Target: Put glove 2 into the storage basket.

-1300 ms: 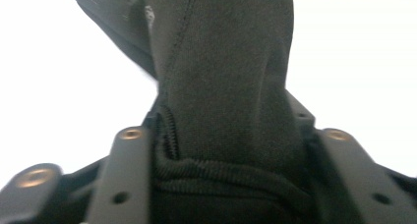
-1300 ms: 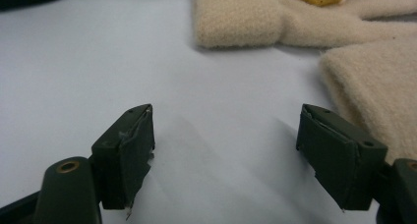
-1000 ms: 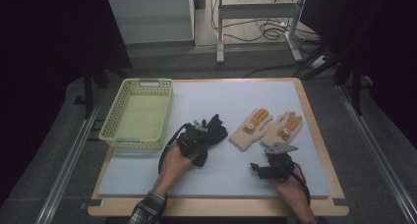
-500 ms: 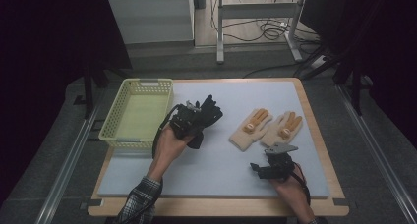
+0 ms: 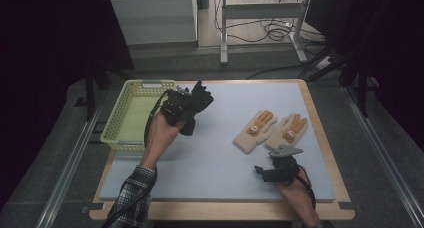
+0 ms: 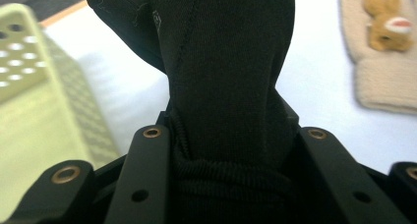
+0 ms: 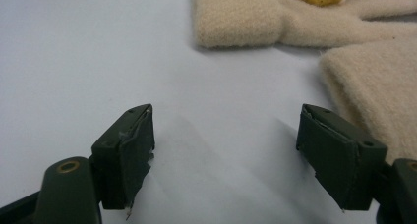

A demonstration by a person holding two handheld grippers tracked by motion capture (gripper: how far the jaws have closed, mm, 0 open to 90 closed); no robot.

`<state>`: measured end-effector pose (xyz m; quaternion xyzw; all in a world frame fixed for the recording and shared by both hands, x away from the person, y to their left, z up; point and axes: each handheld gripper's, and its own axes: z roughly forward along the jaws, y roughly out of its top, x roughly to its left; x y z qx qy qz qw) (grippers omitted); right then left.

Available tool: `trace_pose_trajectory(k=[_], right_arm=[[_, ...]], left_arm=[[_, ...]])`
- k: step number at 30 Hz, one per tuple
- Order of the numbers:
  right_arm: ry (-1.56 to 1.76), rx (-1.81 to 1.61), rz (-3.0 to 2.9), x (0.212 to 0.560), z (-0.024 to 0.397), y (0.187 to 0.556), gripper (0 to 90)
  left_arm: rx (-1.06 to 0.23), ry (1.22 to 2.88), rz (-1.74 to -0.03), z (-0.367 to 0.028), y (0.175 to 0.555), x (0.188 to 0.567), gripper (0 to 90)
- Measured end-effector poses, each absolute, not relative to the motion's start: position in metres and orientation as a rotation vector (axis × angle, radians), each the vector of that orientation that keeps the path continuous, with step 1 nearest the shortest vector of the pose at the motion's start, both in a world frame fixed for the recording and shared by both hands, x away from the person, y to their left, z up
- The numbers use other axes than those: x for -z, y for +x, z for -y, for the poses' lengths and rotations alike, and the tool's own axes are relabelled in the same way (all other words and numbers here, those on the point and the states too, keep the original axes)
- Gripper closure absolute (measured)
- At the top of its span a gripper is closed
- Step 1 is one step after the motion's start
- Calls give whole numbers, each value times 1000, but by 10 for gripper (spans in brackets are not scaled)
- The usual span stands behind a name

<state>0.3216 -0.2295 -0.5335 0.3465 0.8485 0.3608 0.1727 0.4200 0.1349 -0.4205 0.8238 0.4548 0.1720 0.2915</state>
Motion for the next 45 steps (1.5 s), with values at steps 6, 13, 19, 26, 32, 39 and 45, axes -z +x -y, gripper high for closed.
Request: trace_pose_trajectory(k=[6,13,19,26,32,39,45], right_arm=[[982,-1024,-2407,533,230,322,219],[982,-1024,-2407,533,230,322,219],[981,-1024,-2407,534,230,322,219],[982,-1024,-2407,534,230,322,219],[981,-1024,-2407,534,230,322,219],[983,-1024,-2407,534,229,322,219],[982,-1025,-2407,534,229,322,219]], left_arm=[[-503,2169,-1263,-157,428,411,637],[-553,2127,-1337,-190,435,407,632],[-587,2095,-1418,-223,439,411,626],[-595,2059,-1518,-259,443,423,619],[-568,2064,-1573,-282,449,438,614],[-533,2113,-1666,-298,457,463,605],[-496,2168,-1745,-306,466,484,599]])
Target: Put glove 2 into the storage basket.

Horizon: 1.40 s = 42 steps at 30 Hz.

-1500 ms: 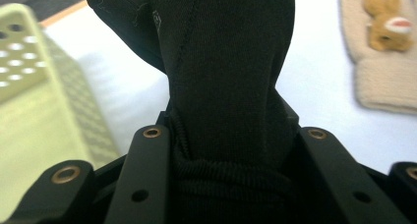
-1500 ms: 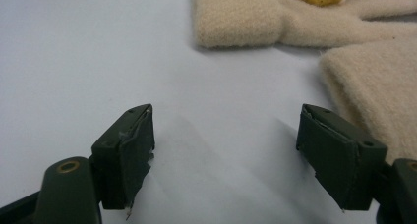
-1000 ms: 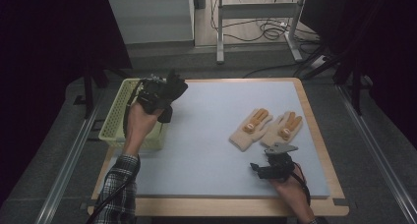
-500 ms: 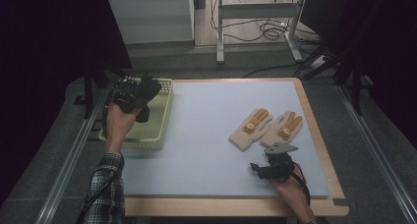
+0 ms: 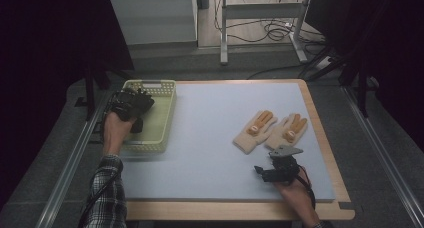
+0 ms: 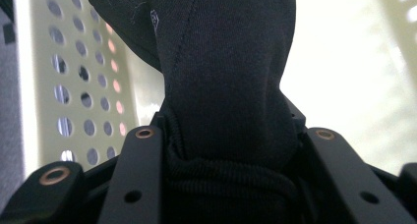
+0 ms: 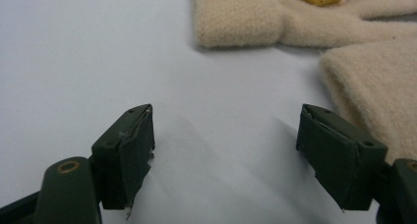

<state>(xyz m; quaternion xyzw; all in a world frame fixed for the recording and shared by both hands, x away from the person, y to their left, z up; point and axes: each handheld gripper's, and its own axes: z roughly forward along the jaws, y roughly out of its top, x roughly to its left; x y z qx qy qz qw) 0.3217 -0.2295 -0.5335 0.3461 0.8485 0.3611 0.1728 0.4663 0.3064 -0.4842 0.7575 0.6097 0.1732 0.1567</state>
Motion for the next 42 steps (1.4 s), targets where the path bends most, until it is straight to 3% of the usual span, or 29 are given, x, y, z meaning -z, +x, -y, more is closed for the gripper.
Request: trace_pose_trajectory(k=[9,11,15,21,33,42], right_arm=[[983,-1025,-2407,534,229,322,219],[983,-1025,-2406,534,229,322,219],[983,-1026,-2406,534,229,322,219],[983,-1025,-2407,534,229,322,219],[983,-1024,-2407,534,229,322,219],[983,-1023,-2407,534,229,322,219]], left_arm=[[-462,2234,-1780,-310,479,505,549],[-471,2257,-1789,-310,481,508,485],[-505,2286,-1777,-311,480,511,265],[-485,2239,-1731,-313,473,499,109],[-445,2122,-1628,-313,455,478,40],[-496,2082,-1510,-302,443,465,15]])
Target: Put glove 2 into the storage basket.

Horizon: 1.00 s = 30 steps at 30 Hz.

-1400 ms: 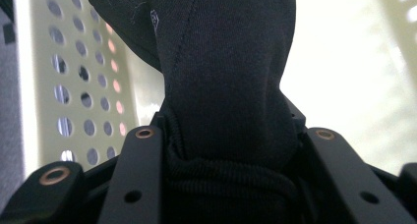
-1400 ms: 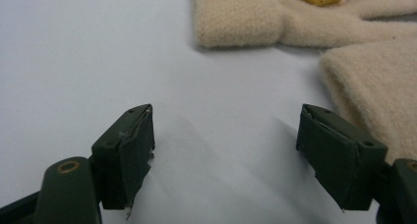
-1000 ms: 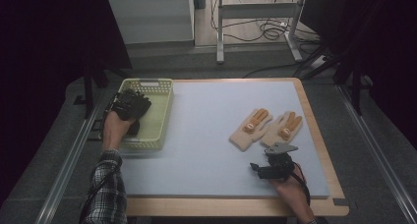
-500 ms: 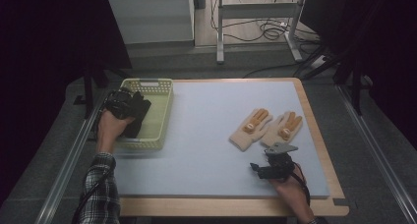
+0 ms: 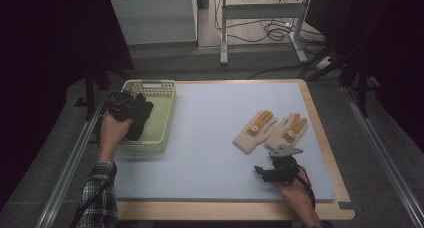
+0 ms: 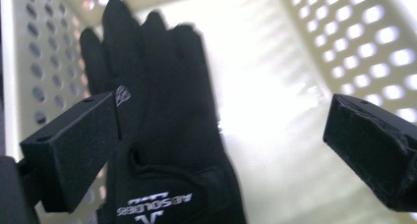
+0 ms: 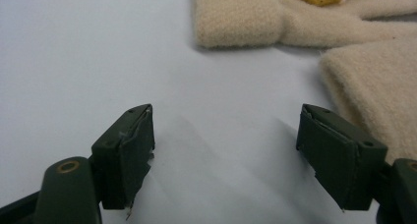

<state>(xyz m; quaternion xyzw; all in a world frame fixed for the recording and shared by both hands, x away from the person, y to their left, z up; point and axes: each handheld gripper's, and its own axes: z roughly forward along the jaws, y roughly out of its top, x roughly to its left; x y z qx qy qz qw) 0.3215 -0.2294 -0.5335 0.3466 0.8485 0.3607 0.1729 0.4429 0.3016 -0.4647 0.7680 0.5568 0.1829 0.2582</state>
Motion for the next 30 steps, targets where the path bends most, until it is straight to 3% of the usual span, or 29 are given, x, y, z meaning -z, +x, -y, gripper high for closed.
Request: trace_pose_trajectory(k=[30], right_arm=[[980,-1019,-2409,533,230,321,219]], left_arm=[[-488,2100,-1059,-222,386,435,13]])
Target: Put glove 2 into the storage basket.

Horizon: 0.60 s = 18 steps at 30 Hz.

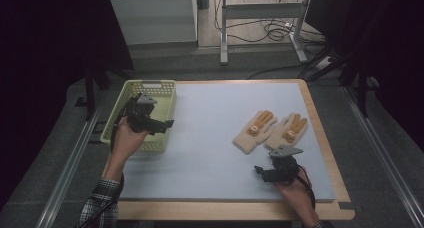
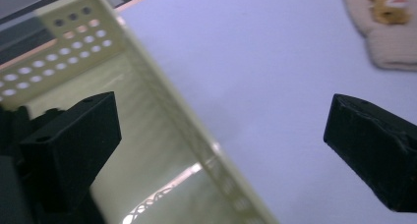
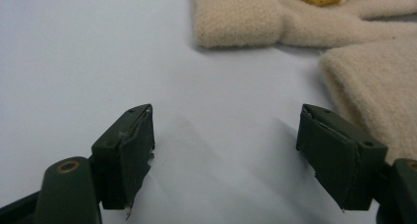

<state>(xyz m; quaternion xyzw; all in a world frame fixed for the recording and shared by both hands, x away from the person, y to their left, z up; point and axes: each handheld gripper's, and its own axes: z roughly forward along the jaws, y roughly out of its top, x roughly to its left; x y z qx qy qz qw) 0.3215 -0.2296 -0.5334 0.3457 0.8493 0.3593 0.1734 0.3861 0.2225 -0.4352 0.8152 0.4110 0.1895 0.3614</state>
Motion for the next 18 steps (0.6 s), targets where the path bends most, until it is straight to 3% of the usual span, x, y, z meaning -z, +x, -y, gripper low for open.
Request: trace_pose_trajectory(k=[18], right_arm=[[983,-1018,-2409,533,229,321,219]], left_arm=[[-402,2113,-876,-169,343,467,13]])
